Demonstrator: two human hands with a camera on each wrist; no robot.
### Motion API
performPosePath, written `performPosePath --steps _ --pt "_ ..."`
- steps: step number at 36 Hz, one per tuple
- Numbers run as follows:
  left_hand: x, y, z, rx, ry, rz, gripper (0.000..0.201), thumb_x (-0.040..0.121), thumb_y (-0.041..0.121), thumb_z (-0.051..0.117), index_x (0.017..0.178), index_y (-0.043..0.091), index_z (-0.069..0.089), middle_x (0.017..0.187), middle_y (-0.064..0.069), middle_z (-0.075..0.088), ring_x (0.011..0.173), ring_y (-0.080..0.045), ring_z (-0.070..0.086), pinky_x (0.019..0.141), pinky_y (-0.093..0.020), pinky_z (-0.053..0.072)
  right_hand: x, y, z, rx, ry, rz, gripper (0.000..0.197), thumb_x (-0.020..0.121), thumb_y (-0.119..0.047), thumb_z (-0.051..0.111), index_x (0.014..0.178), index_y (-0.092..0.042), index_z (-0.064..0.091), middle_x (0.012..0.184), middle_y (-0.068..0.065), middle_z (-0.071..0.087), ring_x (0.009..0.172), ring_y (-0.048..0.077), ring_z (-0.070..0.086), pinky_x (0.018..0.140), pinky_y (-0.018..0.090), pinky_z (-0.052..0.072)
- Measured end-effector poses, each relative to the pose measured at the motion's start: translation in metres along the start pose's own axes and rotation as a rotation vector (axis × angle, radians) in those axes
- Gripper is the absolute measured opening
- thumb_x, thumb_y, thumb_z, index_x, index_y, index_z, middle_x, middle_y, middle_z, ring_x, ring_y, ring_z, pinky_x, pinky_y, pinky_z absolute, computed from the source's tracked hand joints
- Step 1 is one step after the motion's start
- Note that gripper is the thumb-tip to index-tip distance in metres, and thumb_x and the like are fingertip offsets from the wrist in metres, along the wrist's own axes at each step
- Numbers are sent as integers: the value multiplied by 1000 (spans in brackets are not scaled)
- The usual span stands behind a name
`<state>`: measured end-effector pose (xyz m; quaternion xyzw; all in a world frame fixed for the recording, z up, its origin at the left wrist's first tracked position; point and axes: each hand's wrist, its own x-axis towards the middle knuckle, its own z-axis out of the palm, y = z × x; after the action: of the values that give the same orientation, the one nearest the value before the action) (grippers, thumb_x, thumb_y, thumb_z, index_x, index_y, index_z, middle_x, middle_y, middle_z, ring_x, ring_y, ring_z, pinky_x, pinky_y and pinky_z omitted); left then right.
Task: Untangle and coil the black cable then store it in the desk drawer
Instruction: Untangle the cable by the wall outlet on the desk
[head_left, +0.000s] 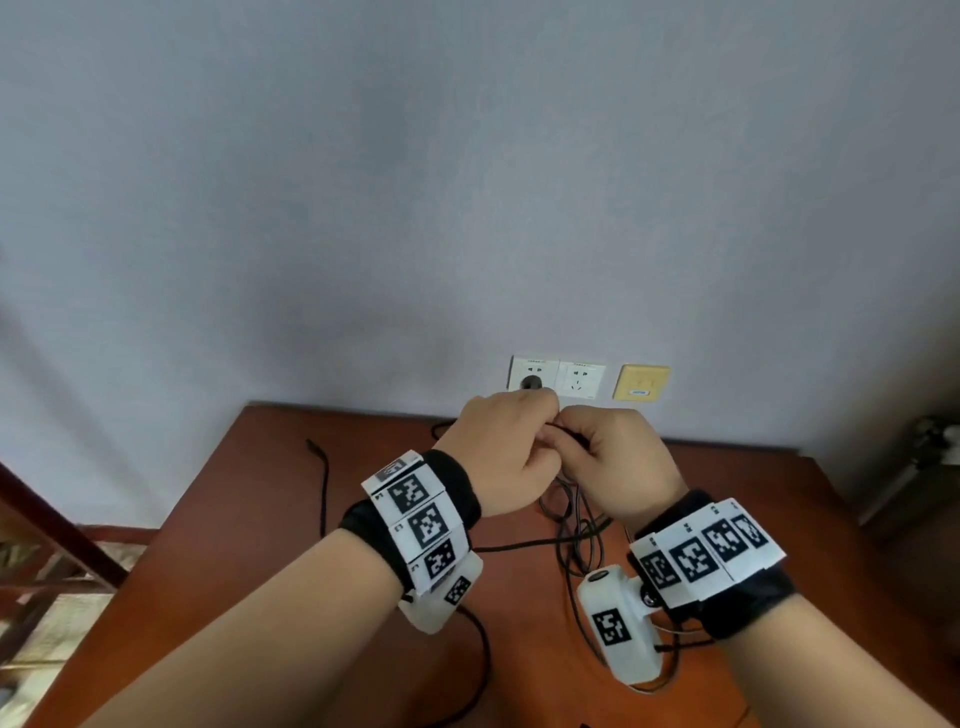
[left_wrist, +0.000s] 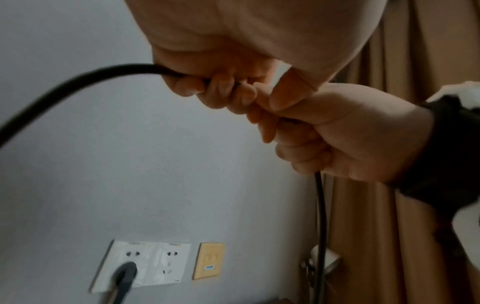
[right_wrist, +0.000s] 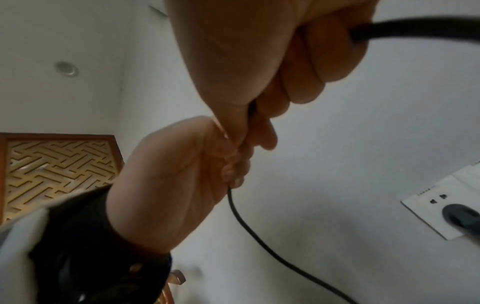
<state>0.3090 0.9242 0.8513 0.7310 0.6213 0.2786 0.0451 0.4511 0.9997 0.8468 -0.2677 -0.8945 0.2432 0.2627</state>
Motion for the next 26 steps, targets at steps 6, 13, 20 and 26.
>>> performPosePath --steps 6,13,20,26 --pt "-9 -17 -13 67 64 92 21 82 37 46 73 19 49 59 11 41 57 -14 43 56 -27 28 -4 9 -14 81 -34 12 33 89 -44 56 61 -25 56 50 -6 51 48 6 46 51 23 37" --pt "-25 -50 -24 158 114 73 47 88 58 45 63 19 46 51 9 39 49 -14 40 50 -23 22 -17 37 -24 56 -84 45 47 89 -57 47 78 -14 65 72 6 66 69 20 62 68 38 50" --pt "-19 -45 -21 259 131 -64 46 87 62 41 62 24 37 53 12 34 56 -13 40 58 -27 25 -10 29 -17 31 20 40 29 93 -35 55 65 -39 58 60 -3 62 61 11 59 63 30 49" --pt "-13 -24 -9 274 52 -166 15 89 42 47 90 27 49 77 13 47 80 -16 49 73 -33 35 -8 17 -8 54 64 31 26 93 -31 56 70 -26 66 58 -9 60 58 7 56 57 23 42"
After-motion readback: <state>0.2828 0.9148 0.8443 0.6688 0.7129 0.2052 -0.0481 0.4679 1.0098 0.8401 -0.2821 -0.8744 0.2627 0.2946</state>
